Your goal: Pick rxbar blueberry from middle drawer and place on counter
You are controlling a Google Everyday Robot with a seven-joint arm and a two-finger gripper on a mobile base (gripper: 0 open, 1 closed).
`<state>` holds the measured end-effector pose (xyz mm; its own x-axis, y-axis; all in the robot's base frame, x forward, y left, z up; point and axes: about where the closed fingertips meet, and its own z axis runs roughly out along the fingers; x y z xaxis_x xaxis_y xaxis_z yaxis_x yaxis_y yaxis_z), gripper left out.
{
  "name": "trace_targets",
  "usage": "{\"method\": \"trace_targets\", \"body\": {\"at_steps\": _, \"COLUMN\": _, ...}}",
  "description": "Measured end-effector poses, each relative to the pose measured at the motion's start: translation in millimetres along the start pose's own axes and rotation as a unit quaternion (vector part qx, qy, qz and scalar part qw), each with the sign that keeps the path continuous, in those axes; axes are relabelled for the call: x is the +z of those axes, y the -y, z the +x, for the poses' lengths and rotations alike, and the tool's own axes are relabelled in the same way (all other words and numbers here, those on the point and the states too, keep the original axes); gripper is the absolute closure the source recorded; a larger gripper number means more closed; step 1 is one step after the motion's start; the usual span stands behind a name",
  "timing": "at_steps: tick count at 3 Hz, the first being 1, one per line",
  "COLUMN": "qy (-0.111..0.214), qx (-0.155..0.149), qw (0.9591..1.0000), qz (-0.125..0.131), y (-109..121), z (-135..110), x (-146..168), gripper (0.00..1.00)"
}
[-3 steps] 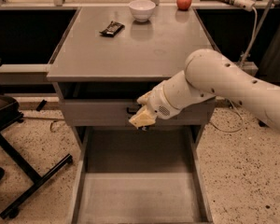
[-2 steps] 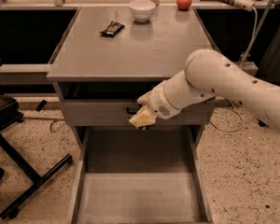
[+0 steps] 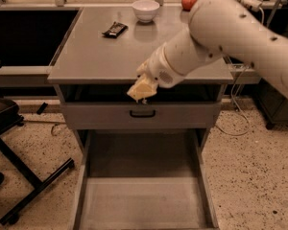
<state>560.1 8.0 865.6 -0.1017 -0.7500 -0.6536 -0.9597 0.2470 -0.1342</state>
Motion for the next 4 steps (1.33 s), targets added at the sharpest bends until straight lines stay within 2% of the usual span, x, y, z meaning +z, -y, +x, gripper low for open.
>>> {"method": "trace_targets", "body": {"at_steps": 1, "qy": 0.009, "qx": -0.036, "qw": 0.9991, "qz": 0.017, "y": 20, "z": -57, "x": -37, "gripper": 1.0}}
{"method": "trace_targets", "body": {"at_steps": 2, "qy": 0.031, "qx": -0.062, "qw": 0.9974, "qz": 0.021, "y": 49, "z": -98, "x": -45, "gripper": 1.0}}
{"method": "trace_targets", "body": {"at_steps": 3, "qy": 0.031, "qx": -0.062, "qw": 0.9974, "qz": 0.021, "y": 49, "z": -98, "x": -44, "gripper": 1.0}}
{"method": "trace_targets", "body": {"at_steps": 4, "qy": 0.023, "qx": -0.073, "qw": 0.9964, "qz": 0.036, "y": 65, "z": -101, "x": -39, "gripper": 1.0}}
